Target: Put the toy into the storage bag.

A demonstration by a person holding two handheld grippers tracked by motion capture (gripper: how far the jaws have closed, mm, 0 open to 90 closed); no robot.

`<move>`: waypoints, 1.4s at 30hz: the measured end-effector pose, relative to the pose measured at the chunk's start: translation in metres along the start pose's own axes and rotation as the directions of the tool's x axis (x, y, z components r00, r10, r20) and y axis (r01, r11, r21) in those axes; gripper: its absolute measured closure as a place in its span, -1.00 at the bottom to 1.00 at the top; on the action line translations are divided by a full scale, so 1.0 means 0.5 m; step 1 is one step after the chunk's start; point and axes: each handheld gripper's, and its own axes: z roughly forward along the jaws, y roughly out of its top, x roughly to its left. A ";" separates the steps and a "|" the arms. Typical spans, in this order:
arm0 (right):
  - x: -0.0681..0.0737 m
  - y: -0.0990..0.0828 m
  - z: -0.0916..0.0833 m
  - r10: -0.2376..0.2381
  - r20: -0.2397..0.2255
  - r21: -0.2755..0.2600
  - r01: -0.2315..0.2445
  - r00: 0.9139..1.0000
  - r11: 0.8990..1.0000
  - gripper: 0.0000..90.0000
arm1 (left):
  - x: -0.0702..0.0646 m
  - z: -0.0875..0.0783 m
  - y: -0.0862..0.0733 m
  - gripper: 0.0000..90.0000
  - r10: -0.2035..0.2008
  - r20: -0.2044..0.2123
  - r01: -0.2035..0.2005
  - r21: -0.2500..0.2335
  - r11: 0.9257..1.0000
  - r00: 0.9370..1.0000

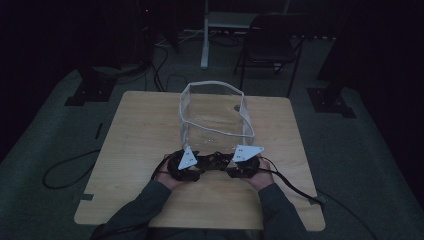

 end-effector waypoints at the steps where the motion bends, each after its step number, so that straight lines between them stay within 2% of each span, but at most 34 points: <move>1: -0.002 0.001 0.002 0.011 -0.001 -0.024 -0.011 1.000 1.000 0.29 | 0.000 0.001 0.000 -0.26 -0.001 0.000 0.001 0.003 1.000 1.000; 5: -0.007 0.000 0.008 0.034 -0.010 -0.058 -0.034 0.999 0.998 0.29 | 0.001 0.003 -0.002 -0.26 -0.009 -0.005 0.009 0.006 1.000 1.000; 13: -0.011 0.000 0.014 0.048 -0.027 -0.105 -0.050 0.998 0.993 0.28 | 0.000 0.006 -0.004 -0.25 -0.012 0.003 0.012 0.008 1.000 1.000; 15: -0.011 0.001 0.016 0.050 -0.031 -0.105 -0.053 0.998 0.993 0.27 | -0.002 0.006 -0.004 -0.25 -0.005 0.004 0.005 0.007 1.000 1.000; 19: -0.005 0.013 0.023 0.026 -0.023 -0.091 -0.028 0.999 0.995 0.27 | -0.003 0.006 -0.005 -0.25 -0.004 0.010 0.004 0.010 1.000 1.000; 20: -0.003 0.019 0.024 0.009 -0.024 -0.082 -0.011 1.000 0.997 0.27 | -0.003 0.006 -0.006 -0.25 -0.004 0.010 0.004 0.006 1.000 1.000; 25: -0.006 0.021 0.025 0.010 -0.028 -0.071 -0.012 1.000 0.997 0.28 | -0.002 0.005 -0.005 -0.25 -0.010 0.014 0.010 0.003 1.000 1.000; 26: -0.001 0.025 0.022 0.000 -0.006 -0.060 -0.001 1.000 0.998 0.29 | 0.000 0.004 -0.005 -0.24 -0.017 0.026 0.017 -0.002 1.000 1.000; 30: 0.001 0.027 0.020 0.016 0.001 -0.056 -0.016 1.000 0.998 0.29 | 0.003 -0.005 -0.006 -0.21 -0.025 0.034 0.026 -0.016 1.000 0.999; 37: -0.003 0.025 0.002 0.026 0.045 -0.042 -0.024 0.999 0.999 0.29 | 0.012 -0.029 -0.011 -0.21 -0.037 0.022 0.038 -0.034 0.999 0.999; 42: -0.001 0.029 -0.012 0.017 0.043 -0.039 -0.016 0.999 0.999 0.29 | 0.020 -0.036 -0.026 -0.20 -0.058 0.016 0.058 -0.027 0.998 0.998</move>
